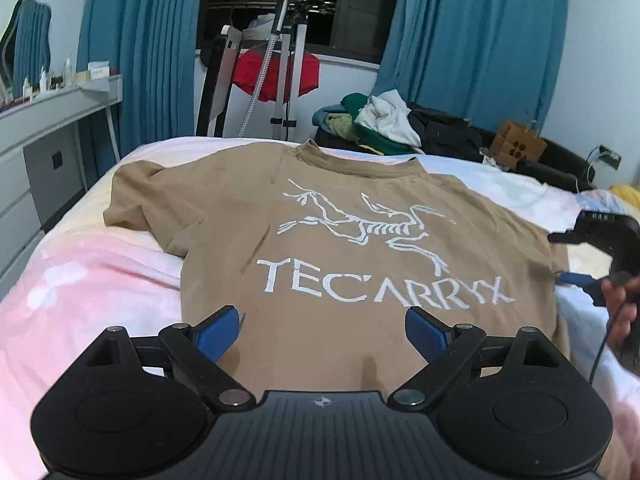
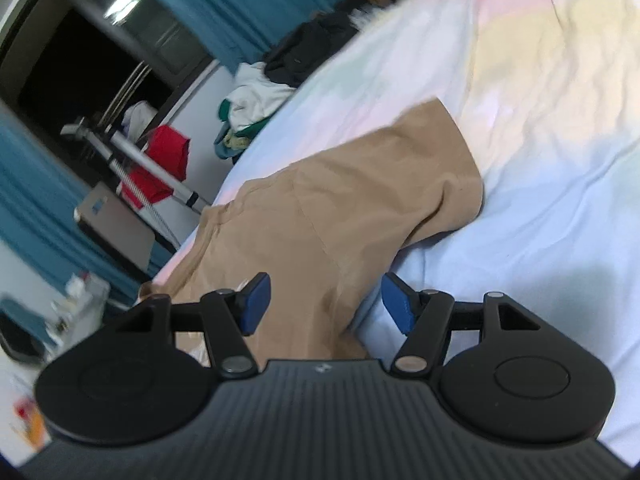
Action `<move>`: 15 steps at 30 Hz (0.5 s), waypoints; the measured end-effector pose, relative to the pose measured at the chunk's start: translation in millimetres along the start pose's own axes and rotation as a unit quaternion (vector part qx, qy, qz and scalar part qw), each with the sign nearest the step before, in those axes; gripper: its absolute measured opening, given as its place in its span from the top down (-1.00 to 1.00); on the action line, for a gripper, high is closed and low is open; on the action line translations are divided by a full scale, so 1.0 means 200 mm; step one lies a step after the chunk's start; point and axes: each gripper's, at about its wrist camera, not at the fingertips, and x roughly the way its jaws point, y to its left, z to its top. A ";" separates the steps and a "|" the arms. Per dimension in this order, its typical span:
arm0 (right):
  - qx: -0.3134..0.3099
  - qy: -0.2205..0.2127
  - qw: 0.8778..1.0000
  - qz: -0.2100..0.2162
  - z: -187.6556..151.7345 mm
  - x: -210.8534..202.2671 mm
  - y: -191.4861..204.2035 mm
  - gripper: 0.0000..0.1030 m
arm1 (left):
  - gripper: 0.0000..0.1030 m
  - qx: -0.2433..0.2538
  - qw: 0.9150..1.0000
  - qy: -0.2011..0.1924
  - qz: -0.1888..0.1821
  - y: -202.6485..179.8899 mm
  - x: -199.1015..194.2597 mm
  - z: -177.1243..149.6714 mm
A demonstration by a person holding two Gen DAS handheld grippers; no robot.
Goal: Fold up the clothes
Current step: 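Move the right gripper to the sleeve nearest it, then grasp the sleeve with the right gripper and fold it onto the shirt back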
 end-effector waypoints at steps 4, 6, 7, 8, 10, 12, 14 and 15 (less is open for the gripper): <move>0.118 0.031 0.992 0.031 0.06 0.11 -0.19 -0.25 | -0.78 -0.023 1.000 0.010 -0.003 0.02 0.03 0.00; 0.148 0.041 0.987 0.047 0.07 0.18 -0.25 -0.23 | -0.78 -0.035 0.999 0.013 -0.009 0.04 0.05 0.00; 0.150 0.034 0.987 0.051 0.08 0.20 -0.26 -0.22 | -0.78 -0.038 0.999 0.013 -0.010 0.04 0.06 0.00; 0.148 0.023 0.987 0.052 0.09 0.21 -0.26 -0.22 | -0.78 -0.042 0.999 0.012 -0.009 0.05 0.07 0.00; 0.139 0.002 0.989 0.055 0.11 0.24 -0.26 -0.23 | -0.78 -0.053 0.998 0.013 -0.010 0.06 0.08 0.00; 0.128 -0.026 0.990 0.059 0.14 0.26 -0.26 -0.25 | -0.79 -0.065 0.998 0.016 -0.014 0.08 0.10 0.01; 0.106 -0.053 0.991 0.060 0.16 0.29 -0.24 -0.25 | -0.79 -0.078 0.997 0.019 -0.015 0.09 0.12 0.01; 0.086 -0.064 0.993 0.058 0.18 0.31 -0.22 -0.25 | -0.79 -0.084 0.996 0.020 -0.015 0.10 0.13 0.02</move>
